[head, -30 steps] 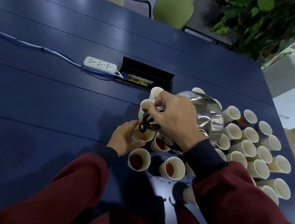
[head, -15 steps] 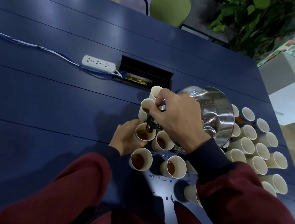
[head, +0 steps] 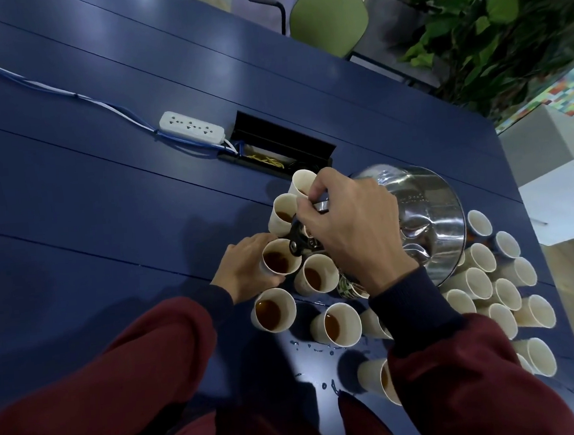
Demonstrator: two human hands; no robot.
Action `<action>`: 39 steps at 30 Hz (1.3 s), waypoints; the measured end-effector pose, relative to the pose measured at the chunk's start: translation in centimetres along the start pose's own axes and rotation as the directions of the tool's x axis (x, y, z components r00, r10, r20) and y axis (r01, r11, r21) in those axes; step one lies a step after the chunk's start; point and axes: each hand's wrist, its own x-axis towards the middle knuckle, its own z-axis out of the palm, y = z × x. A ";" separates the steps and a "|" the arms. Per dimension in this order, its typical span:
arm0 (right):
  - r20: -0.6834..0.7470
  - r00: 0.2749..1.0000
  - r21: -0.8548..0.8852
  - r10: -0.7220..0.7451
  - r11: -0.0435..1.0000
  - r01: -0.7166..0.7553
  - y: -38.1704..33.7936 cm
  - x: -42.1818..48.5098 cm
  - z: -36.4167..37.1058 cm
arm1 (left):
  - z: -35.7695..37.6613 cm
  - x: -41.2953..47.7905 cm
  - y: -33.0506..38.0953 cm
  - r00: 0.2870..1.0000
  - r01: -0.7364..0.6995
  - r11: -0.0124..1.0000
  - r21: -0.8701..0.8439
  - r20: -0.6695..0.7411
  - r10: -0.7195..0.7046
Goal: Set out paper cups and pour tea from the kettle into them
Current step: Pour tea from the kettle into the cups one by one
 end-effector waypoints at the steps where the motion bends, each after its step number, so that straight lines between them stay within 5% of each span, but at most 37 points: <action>1: -0.003 1.000 0.013 0.006 1.000 -0.006 0.1 0.0 0.0 | 0.0 0.0 0.0 1.000 -0.001 1.000 0.002 0.001 0.001; 14: -0.072 0.987 0.152 0.143 0.980 -0.131 1.9 -0.2 -0.2 | -0.2 -0.5 -0.1 1.000 0.017 1.000 -0.025 0.003 -0.017; 19: -0.094 0.904 0.432 0.417 0.835 -0.340 3.5 -1.1 -0.9 | -1.0 -0.8 0.3 0.999 0.032 0.992 -0.123 -0.036 -0.036; 29: -0.093 0.777 0.743 0.623 0.563 -0.363 5.2 -5.0 -1.7 | -3.3 -1.3 5.9 0.949 -0.135 0.924 -0.358 -0.315 0.017; 39: -0.056 0.752 0.861 0.656 0.413 -0.296 9.2 -11.3 -4.1 | 0.5 -3.4 14.9 0.887 -0.325 0.928 -0.184 -0.399 0.232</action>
